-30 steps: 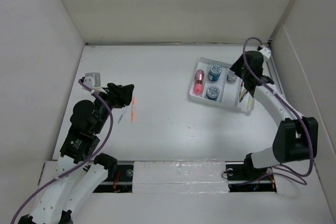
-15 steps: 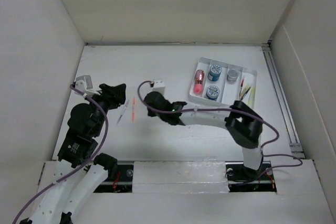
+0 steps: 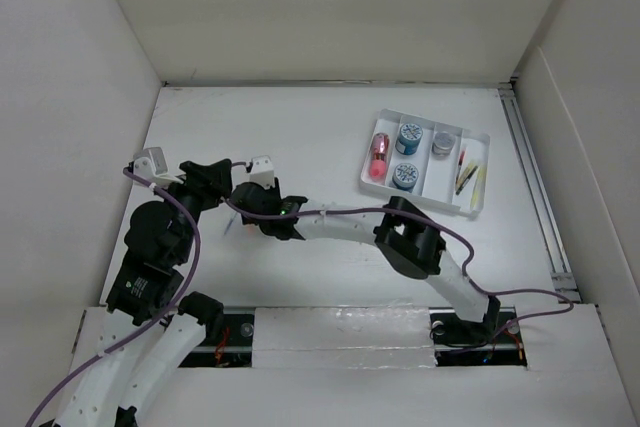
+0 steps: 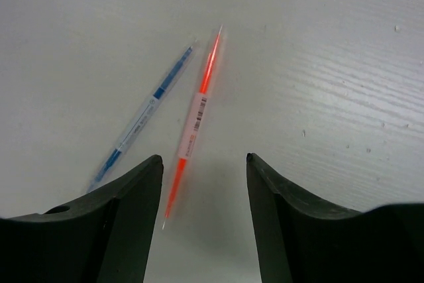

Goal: Organize the desk

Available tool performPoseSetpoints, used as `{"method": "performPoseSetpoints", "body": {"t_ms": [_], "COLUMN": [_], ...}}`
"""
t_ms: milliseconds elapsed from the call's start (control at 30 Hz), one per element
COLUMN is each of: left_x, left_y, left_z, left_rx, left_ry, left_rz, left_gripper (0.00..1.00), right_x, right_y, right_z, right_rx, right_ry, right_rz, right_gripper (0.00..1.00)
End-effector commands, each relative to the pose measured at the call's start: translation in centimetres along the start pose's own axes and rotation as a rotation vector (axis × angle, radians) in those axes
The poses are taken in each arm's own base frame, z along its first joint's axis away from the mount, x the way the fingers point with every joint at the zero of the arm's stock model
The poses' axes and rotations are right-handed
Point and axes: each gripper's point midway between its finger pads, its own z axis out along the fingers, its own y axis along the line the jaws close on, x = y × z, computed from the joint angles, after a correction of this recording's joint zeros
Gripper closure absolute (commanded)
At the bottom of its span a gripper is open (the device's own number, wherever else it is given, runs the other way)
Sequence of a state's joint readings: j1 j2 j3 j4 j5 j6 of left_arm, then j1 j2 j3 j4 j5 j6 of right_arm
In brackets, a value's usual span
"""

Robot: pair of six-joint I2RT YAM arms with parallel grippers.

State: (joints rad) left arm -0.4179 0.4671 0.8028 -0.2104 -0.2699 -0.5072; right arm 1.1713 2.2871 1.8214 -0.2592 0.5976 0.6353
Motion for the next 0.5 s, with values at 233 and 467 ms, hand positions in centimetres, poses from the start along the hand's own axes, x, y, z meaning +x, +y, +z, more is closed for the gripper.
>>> {"method": "performPoseSetpoints", "body": {"t_ms": [233,467], "left_x": [-2.5,-2.3], "left_y": [-1.2,-1.4], "left_z": [-0.8,-0.8], "left_rx": [0.04,0.051], "left_ry": [-0.069,-0.061], "left_rz": [-0.027,-0.02], "left_gripper": [0.5,0.5], "right_x": [0.7,2.2], "right_y": [1.1,-1.0], "right_z": [3.0,3.8], "right_rx": [0.045,0.142], "right_ry": [0.001,-0.001], "right_rz": [-0.053,-0.053], "right_gripper": [0.43,0.57]}}
